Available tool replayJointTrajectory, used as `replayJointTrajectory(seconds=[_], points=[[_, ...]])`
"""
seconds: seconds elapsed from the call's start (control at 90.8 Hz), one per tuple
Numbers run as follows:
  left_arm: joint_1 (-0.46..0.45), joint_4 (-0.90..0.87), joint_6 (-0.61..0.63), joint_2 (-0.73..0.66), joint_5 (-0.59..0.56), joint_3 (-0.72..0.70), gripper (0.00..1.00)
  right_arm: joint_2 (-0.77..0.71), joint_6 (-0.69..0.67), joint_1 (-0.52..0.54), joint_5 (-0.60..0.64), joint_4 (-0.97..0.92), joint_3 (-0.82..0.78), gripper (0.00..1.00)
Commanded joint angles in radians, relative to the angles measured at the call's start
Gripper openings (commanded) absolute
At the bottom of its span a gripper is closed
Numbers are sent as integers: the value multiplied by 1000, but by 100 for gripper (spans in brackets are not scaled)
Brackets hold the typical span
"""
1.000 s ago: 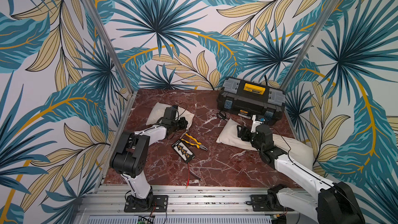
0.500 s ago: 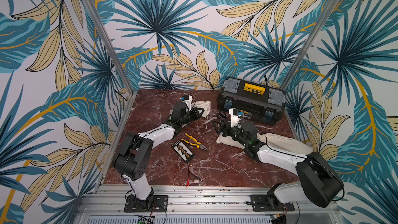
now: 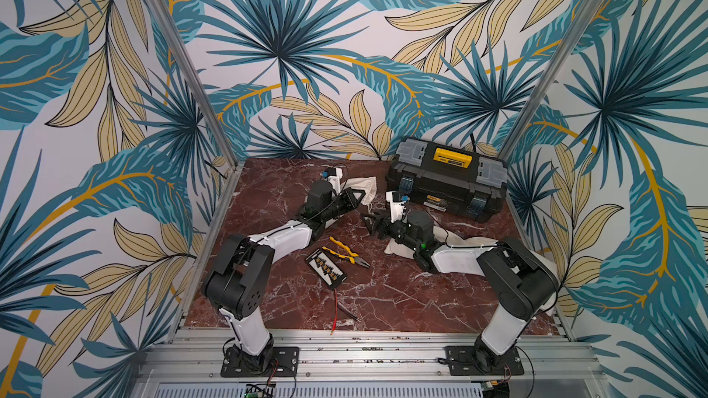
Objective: Close the soil bag
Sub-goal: Pick up the soil bag from the center of the board, then place the soil bag at the center of the board.
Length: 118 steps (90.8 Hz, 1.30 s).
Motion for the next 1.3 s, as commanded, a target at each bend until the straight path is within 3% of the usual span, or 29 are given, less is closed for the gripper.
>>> replayJointTrajectory(seconds=[0.0, 0.154, 0.341, 0.54, 0.738, 0.859, 1.013, 1.112, 1.288], points=[[-4, 85, -10, 6, 23, 33, 10, 47, -42, 5, -2, 52, 38, 73], [-3, 100, -21, -2, 17, 39, 10, 106, -78, 3, 51, 48, 80, 56], [3, 105, -3, -25, -38, 55, 11, 47, -206, -12, 127, -28, 80, 0], [33, 92, 45, -61, -83, 159, 13, -167, -512, -32, 298, -386, 273, 0], [23, 234, 3, -70, -92, 187, 17, -216, -711, -37, 435, -622, 538, 0], [-17, 343, -24, -56, -62, 113, 23, -225, -755, -38, 436, -631, 576, 0], [-52, 556, -59, -26, -25, -30, 39, -250, -758, -38, 401, -674, 545, 0], [-44, 602, 6, -41, -41, -118, 49, -289, -757, -38, 369, -733, 497, 0], [-49, 498, 231, -113, 72, -115, 58, -410, -731, -36, 390, -809, 446, 0]])
